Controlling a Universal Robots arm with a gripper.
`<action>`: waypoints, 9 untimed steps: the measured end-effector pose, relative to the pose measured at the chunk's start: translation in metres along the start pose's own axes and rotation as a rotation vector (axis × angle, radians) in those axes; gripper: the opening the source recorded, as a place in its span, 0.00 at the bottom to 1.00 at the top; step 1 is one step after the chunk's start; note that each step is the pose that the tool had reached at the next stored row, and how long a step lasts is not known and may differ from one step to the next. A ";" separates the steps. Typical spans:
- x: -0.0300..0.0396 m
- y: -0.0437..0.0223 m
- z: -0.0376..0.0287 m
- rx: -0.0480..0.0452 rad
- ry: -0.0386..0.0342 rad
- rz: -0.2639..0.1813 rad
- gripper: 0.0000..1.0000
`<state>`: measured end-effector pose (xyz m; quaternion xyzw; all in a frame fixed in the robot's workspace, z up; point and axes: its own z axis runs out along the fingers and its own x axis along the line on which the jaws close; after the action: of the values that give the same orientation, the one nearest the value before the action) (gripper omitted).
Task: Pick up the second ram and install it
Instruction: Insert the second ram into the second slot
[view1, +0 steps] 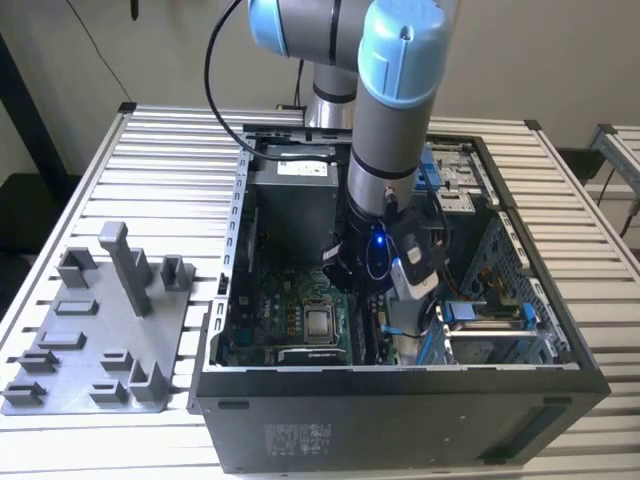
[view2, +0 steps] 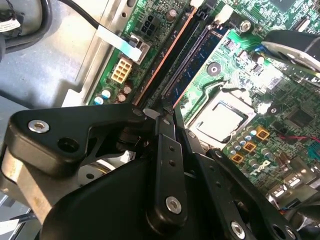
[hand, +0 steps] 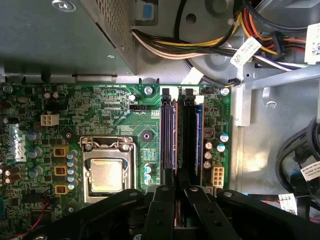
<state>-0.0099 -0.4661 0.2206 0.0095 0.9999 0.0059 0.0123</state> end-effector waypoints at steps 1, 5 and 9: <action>0.0000 0.0000 0.0003 -0.0002 -0.0001 0.000 0.14; 0.0001 0.0000 0.0026 -0.0008 0.0000 0.000 0.14; 0.0002 -0.0001 0.0057 -0.0018 0.0000 0.000 0.14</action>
<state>-0.0100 -0.4661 0.2149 0.0096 0.9999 0.0068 0.0123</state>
